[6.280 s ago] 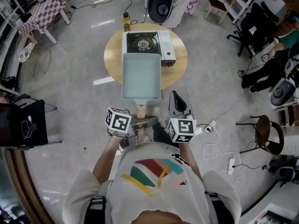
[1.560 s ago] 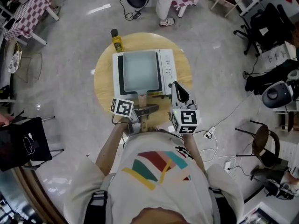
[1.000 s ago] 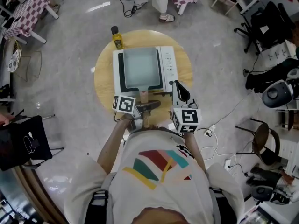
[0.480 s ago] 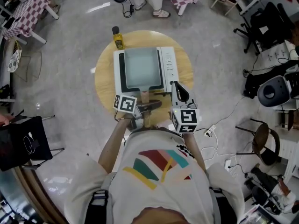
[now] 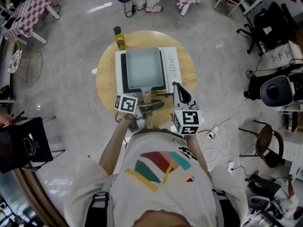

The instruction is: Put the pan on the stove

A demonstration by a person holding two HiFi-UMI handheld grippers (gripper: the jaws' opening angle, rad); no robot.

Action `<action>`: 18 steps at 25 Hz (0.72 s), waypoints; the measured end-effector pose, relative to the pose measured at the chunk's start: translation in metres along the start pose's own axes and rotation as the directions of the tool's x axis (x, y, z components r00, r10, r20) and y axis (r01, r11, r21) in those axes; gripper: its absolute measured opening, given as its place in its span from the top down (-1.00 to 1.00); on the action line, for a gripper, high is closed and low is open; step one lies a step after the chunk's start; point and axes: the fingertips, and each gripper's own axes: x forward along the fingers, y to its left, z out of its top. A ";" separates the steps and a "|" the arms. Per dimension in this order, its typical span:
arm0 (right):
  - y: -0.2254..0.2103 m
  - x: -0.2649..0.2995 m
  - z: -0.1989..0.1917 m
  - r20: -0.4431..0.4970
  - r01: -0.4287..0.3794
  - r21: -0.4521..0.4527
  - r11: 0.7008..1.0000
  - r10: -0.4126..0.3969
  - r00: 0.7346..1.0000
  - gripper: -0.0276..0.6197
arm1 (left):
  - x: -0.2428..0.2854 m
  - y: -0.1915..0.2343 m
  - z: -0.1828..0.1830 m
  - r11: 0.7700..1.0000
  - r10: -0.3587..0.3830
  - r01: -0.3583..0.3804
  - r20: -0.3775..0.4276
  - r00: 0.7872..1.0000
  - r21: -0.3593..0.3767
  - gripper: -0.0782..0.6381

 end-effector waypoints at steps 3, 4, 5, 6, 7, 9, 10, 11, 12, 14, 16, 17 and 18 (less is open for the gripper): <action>0.002 0.001 -0.001 -0.004 -0.007 -0.001 1.000 0.007 1.000 0.93 | -0.002 -0.004 0.002 1.000 -0.007 0.007 -0.004 1.000 0.013 0.34; 0.003 0.002 -0.002 -0.007 -0.010 -0.001 1.000 0.010 1.000 0.93 | -0.003 -0.005 0.002 1.000 -0.006 0.006 -0.006 1.000 0.016 0.31; 0.004 0.002 -0.003 -0.010 -0.014 -0.002 1.000 0.014 1.000 0.93 | -0.005 -0.005 0.002 1.000 -0.002 0.002 -0.007 1.000 0.020 0.30; 0.005 0.003 -0.005 -0.013 -0.017 -0.001 1.000 0.017 1.000 0.93 | -0.006 -0.004 0.002 1.000 0.003 -0.003 -0.007 1.000 0.023 0.28; 0.005 0.003 -0.006 -0.016 -0.020 -0.001 1.000 0.020 1.000 0.93 | -0.008 -0.004 0.002 1.000 0.008 -0.008 -0.004 1.000 0.025 0.26; 0.006 0.003 -0.008 -0.019 -0.025 0.001 1.000 0.025 1.000 0.93 | -0.013 -0.002 0.001 1.000 0.016 -0.016 0.005 1.000 0.021 0.25; 0.006 0.003 -0.008 -0.020 -0.027 0.002 1.000 0.027 0.999 0.93 | -0.015 -0.001 0.002 1.000 0.022 -0.022 0.013 1.000 0.019 0.24; 0.006 0.004 -0.008 -0.020 -0.030 0.003 1.000 0.030 0.999 0.93 | -0.018 0.001 0.002 1.000 0.027 -0.028 0.020 0.999 0.015 0.24; 0.006 0.005 -0.008 -0.020 -0.033 0.003 0.999 0.033 0.999 0.93 | -0.020 0.002 0.002 0.999 0.032 -0.032 0.029 0.999 0.010 0.24; 0.006 0.007 -0.008 -0.020 -0.039 0.004 0.999 0.039 0.999 0.93 | -0.026 0.004 0.002 0.999 0.033 -0.033 0.048 0.998 -0.002 0.22; 0.007 0.009 -0.009 -0.019 -0.048 0.005 0.999 0.048 0.999 0.93 | -0.033 0.004 0.002 0.999 0.033 -0.033 0.064 0.997 -0.004 0.22; 0.008 0.010 -0.009 -0.018 -0.054 0.004 0.999 0.054 0.998 0.93 | -0.037 0.004 0.002 0.999 0.037 -0.037 0.070 0.997 0.000 0.22; 0.009 0.012 -0.009 -0.018 -0.060 0.003 0.998 0.060 0.998 0.93 | -0.041 0.005 0.003 0.999 0.045 -0.045 0.076 0.996 0.006 0.22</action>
